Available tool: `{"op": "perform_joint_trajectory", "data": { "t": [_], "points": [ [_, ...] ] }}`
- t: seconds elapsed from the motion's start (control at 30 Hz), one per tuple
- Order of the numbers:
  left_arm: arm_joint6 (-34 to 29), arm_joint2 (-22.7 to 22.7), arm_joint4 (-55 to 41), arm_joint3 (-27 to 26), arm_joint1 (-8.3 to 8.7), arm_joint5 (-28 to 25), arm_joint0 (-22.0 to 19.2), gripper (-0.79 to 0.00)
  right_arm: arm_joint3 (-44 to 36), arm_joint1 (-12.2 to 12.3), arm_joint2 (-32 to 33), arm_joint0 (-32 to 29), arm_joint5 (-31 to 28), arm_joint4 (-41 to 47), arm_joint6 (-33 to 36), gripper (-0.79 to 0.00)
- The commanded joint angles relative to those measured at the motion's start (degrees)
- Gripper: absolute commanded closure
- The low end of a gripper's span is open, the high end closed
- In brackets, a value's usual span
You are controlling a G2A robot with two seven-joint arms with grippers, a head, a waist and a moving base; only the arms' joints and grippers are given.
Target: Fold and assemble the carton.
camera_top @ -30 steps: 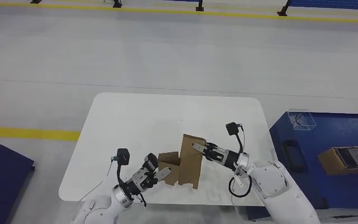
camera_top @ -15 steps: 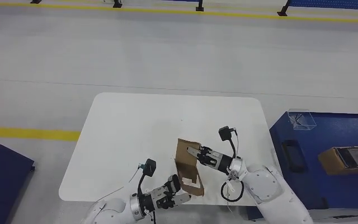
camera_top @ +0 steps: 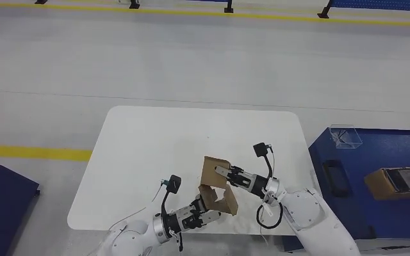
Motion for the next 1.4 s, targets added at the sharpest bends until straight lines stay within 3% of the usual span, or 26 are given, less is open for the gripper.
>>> {"op": "perform_joint_trajectory", "data": {
  "t": [0.0, 0.23, 0.4, 0.57, 0.93, 1.03, 1.1, 1.23, 1.3, 1.37],
  "points": [
    [0.0, 0.0, 0.0, 0.0, 0.0, 0.0, 0.0, -0.785, 0.0, 0.0, 0.0, 0.0, 0.0, 0.0, 0.0, 0.0],
    [2.2, -1.0, 2.2, -0.2, 0.08, -0.9, 0.1, -0.785, -0.1, -0.1, -0.1, -0.3, 1.0, 1.0, -0.6, 0.0],
    [11.4, -7.5, 13.6, -2.1, 0.87, -3.8, 3.5, -0.785, 0.6, -0.3, 2.8, 0.0, 6.3, 10.6, -3.2, 0.0],
    [18.1, -13.4, 24.2, -3.4, 1.55, -6.2, 6.4, -0.785, 1.6, -0.4, 5.4, -1.2, 8.0, 17.4, -4.3, 0.0],
    [18.1, -13.4, 24.2, -3.4, 1.55, -6.2, 6.4, -0.785, 1.0, -0.8, 4.8, -1.5, 9.2, 21.1, -6.1, 0.0],
    [27.9, -15.7, 29.2, -5.8, 1.34, -8.2, 7.1, -0.785, 1.7, -1.5, 3.6, -1.5, 12.8, 32.5, -5.8, 0.0],
    [37.3, -17.7, 39.4, -7.3, 1.14, -7.9, 8.3, -0.785, 3.0, -1.9, 3.4, -0.7, 16.0, 39.8, -4.7, 0.0],
    [60.7, -16.2, 64.6, -8.6, 0.48, -1.5, 11.9, -0.785, 6.9, -2.6, 3.1, 1.1, 22.7, 52.5, -1.7, 0.0],
    [68.2, -15.2, 72.0, -7.3, 0.32, 2.1, 12.4, -0.785, 9.1, -2.9, 2.8, 2.2, 26.0, 57.2, -1.0, 0.0],
    [71.9, -14.0, 79.7, -6.2, 0.23, 7.1, 12.5, -0.785, 10.9, -3.3, 2.4, 3.3, 29.3, 61.5, -0.3, 0.0]
  ]
}}
